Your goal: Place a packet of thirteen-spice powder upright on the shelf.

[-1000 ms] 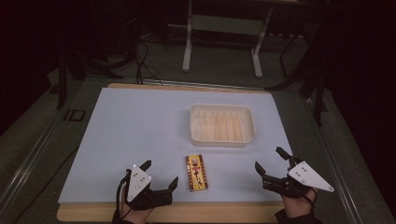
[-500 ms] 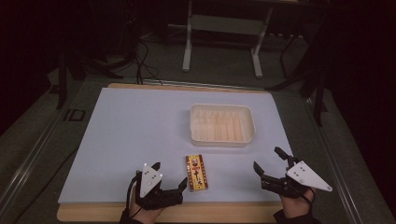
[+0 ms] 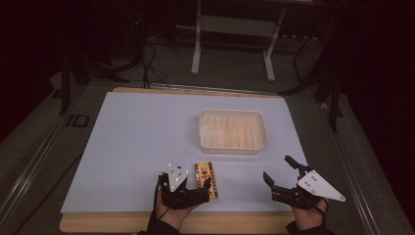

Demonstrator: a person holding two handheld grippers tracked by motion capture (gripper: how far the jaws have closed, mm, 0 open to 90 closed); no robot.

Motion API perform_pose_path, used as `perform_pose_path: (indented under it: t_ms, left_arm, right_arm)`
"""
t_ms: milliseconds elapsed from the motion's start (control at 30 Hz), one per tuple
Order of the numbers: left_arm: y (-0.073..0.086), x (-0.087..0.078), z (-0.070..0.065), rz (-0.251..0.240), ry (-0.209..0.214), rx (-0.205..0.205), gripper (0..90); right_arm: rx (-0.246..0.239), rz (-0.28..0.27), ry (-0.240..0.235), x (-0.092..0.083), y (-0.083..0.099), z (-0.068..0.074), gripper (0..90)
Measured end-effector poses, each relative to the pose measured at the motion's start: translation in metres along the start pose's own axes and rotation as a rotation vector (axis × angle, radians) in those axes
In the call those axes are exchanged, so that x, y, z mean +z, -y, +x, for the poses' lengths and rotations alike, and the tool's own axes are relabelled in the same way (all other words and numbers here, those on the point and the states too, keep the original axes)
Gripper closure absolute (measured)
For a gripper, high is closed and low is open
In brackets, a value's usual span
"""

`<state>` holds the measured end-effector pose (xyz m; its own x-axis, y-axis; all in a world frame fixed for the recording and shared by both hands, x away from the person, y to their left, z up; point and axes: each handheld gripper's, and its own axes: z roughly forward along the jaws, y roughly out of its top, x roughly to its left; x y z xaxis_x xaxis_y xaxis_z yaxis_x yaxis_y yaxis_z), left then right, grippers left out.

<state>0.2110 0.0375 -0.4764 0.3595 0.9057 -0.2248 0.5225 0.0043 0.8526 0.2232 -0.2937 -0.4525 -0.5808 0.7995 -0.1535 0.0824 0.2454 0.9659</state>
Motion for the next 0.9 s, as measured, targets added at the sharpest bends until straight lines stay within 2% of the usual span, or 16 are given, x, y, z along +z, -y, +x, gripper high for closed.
perform_pose_path:
  t_ms: [133, 300, 467, 533, 633, 767, 800, 900]
  left_arm:
    - [0.0, 0.013, -0.005, 0.031, -0.002, -0.016, 1.4]
    - [0.002, 0.028, -0.007, 0.059, -0.021, -0.068, 1.4]
    - [0.003, 0.042, -0.01, 0.088, -0.083, -0.109, 1.4]
    - [0.003, 0.047, -0.013, 0.103, -0.096, -0.113, 1.6]
    - [0.006, 0.056, -0.019, 0.123, -0.118, -0.083, 1.9]
    - [0.01, 0.065, -0.022, 0.146, -0.134, -0.075, 1.9]
    - [0.015, 0.072, -0.023, 0.162, -0.167, -0.069, 1.9]
    - [0.018, 0.079, -0.022, 0.186, -0.187, -0.096, 1.9]
  right_arm:
    - [0.003, 0.003, -0.005, 0.0, 0.001, -0.001, 13.1]
    - [0.007, 0.005, -0.005, 0.0, 0.001, -0.001, 13.1]
    - [0.004, 0.003, -0.004, 0.001, 0.001, -0.001, 13.1]
    - [0.006, 0.007, -0.006, 0.001, 0.001, 0.0, 13.1]
    - [0.006, 0.009, -0.007, 0.001, 0.002, 0.0, 13.1]
    - [0.008, 0.01, -0.01, 0.001, 0.002, -0.001, 13.2]
    - [0.01, 0.009, -0.011, 0.001, 0.002, -0.001, 13.2]
    - [0.011, 0.011, -0.013, 0.001, 0.002, -0.001, 13.2]
